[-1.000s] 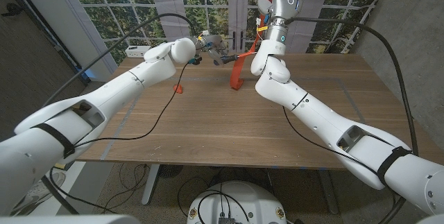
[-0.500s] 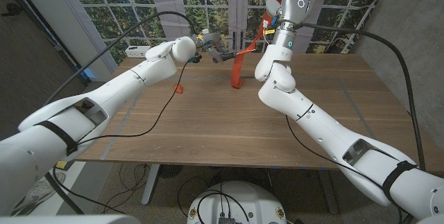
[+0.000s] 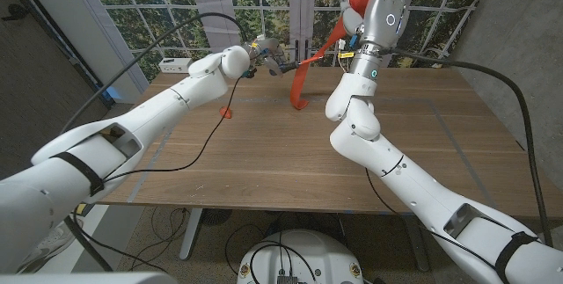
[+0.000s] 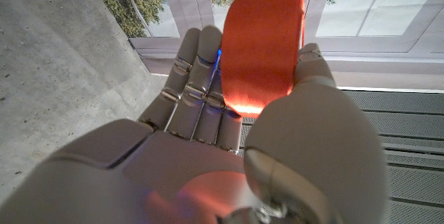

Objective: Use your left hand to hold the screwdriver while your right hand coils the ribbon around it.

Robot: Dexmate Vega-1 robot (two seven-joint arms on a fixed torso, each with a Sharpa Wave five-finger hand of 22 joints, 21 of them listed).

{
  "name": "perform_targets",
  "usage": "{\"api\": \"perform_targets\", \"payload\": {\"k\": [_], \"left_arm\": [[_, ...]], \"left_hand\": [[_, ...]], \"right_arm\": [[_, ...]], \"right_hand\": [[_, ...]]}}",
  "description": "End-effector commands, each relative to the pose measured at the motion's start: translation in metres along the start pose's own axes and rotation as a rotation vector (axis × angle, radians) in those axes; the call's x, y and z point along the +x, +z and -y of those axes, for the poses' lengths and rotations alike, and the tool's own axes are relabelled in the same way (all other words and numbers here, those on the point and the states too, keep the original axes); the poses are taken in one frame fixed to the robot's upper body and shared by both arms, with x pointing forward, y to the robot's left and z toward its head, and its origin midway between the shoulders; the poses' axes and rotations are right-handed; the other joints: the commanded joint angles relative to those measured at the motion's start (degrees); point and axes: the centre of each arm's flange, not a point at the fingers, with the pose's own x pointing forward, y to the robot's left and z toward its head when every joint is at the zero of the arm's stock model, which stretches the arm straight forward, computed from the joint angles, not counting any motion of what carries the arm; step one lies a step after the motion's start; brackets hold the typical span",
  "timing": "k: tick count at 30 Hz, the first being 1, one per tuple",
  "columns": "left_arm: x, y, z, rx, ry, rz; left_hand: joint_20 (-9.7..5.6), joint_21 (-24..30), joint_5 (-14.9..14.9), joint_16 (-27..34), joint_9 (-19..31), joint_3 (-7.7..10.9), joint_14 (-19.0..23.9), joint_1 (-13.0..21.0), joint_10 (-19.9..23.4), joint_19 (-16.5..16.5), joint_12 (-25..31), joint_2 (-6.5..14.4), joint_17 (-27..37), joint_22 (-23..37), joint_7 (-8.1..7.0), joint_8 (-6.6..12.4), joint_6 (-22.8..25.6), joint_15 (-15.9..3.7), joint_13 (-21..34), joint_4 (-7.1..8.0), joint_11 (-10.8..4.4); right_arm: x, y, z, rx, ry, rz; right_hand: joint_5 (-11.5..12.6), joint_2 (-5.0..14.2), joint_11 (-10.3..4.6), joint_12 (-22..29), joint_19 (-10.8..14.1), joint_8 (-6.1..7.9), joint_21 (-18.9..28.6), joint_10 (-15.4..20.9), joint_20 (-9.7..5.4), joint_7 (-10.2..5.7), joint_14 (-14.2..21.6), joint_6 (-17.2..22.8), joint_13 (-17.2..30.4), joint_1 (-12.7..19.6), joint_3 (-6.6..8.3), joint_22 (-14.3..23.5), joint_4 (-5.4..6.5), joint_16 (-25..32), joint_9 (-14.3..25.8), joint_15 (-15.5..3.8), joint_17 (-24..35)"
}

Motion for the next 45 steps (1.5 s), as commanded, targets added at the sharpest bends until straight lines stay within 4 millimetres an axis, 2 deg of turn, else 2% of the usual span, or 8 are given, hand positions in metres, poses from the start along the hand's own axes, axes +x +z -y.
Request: {"api": "perform_targets", "payload": {"k": [1, 19, 23, 26, 35, 41, 45], "left_arm": [[0.005, 0.003, 0.002, -0.03, 0.045, -0.004], [0.011, 0.003, 0.001, -0.062, 0.073, 0.008], [0.012, 0.005, 0.001, -0.053, 0.066, 0.018], [0.013, 0.006, 0.002, -0.062, 0.06, 0.023], [0.007, 0.005, 0.0, -0.066, 0.07, 0.029], [0.003, 0.002, -0.002, -0.063, 0.08, 0.007], [0.003, 0.003, -0.002, -0.064, 0.07, 0.018]], "left_hand": [[-0.23, 0.32, 0.45, 0.01, 0.22, 0.53, 9.67, 8.2, 2.0, -0.36, 0.1, 8.06, 17.96, 0.09, 0.07, 0.06, 4.76, -15.0, 2.69, 0.27, -1.95], [-0.07, 0.64, 0.51, -0.35, 0.33, 0.63, 9.85, 8.35, 2.0, -0.49, -0.13, 8.05, 17.99, 0.03, 0.4, -0.1, 4.66, -15.0, 2.93, 0.28, -1.61], [-0.07, 0.69, 0.52, -0.36, 0.36, 0.66, 9.94, 8.38, 2.04, -0.52, -0.19, 8.09, 18.03, 0.03, 0.46, -0.15, 4.59, -14.99, 2.91, 0.29, -1.6], [-0.06, 0.75, 0.52, -0.44, 0.38, 0.69, 9.93, 8.41, 2.0, -0.54, -0.22, 8.12, 18.04, 0.02, 0.48, -0.19, 4.54, -14.99, 3.0, 0.3, -1.63], [-0.05, 0.85, 0.52, -0.62, 0.43, 0.74, 9.92, 8.45, 1.96, -0.67, -0.36, 8.13, 18.1, 0.0, 0.54, -0.31, 4.38, -15.0, 3.05, 0.31, -1.61], [-0.09, 0.92, 0.52, -0.66, 0.47, 0.76, 9.96, 8.5, 2.0, -0.76, -0.44, 8.11, 18.22, -0.01, 0.72, -0.27, 4.56, -15.0, 3.05, 0.29, -1.59], [-0.03, 1.0, 0.51, -0.71, 0.49, 0.78, 9.96, 8.52, 1.98, -0.75, -0.45, 8.11, 18.31, -0.01, 0.57, -0.34, 4.46, -14.99, 3.16, 0.31, -1.5]], "right_arm": [[-0.033, 0.002, 0.018, -0.003, 0.003, 0.004], [-0.095, -0.003, 0.016, 0.02, 0.164, -0.028], [-0.105, -0.001, 0.016, 0.027, 0.189, -0.022], [-0.103, 0.0, 0.017, -0.002, 0.194, -0.013], [-0.088, -0.033, 0.009, -0.011, 0.192, -0.137], [-0.092, -0.061, 0.013, -0.069, 0.17, -0.226], [-0.096, -0.082, 0.006, -0.115, 0.22, -0.301]], "right_hand": [[-0.06, 12.68, -1.28, 0.21, -0.04, 0.0, 0.3, 2.13, -1.5, 0.3, 2.42, 0.62, 17.49, 13.3, 0.16, 0.12, -0.16, 0.47, 0.37, -5.24, 0.38], [-0.01, 12.81, -1.07, 0.19, -0.1, -0.34, 0.48, 2.13, -1.37, 0.75, 2.22, 0.94, 17.85, 13.65, 0.47, 0.09, -0.3, 0.97, 0.94, -5.2, 1.02], [-0.01, 12.75, -1.0, 0.26, -0.19, -0.37, 0.48, 2.19, -1.37, 0.79, 2.11, 1.11, 18.01, 13.61, 0.45, 0.09, -0.28, 0.83, 1.01, -5.24, 0.85], [0.06, 12.84, -1.0, 0.37, -0.13, -0.41, 0.53, 2.22, -1.28, 0.95, 2.3, 1.14, 18.26, 13.78, 0.61, 0.08, -0.35, 1.15, 1.13, -5.21, 1.34], [0.08, 12.76, -1.21, 0.26, -0.09, -0.55, 0.59, 2.47, -1.33, 0.72, 2.0, 1.39, 18.12, 13.61, 0.6, 0.07, -0.2, 0.93, 1.18, -5.23, 1.29], [0.09, 12.69, -1.31, 0.23, -0.01, -0.66, 0.64, 2.52, -1.36, 0.63, 2.21, 1.55, 18.17, 13.54, 0.59, 0.07, -0.16, 1.02, 1.13, -5.28, 1.39], [0.09, 12.67, -1.39, 0.18, 0.14, -0.72, 0.7, 2.57, -1.32, 0.45, 2.39, 1.63, 18.15, 13.46, 0.56, 0.06, -0.1, 1.04, 1.1, -5.25, 1.35]]}}
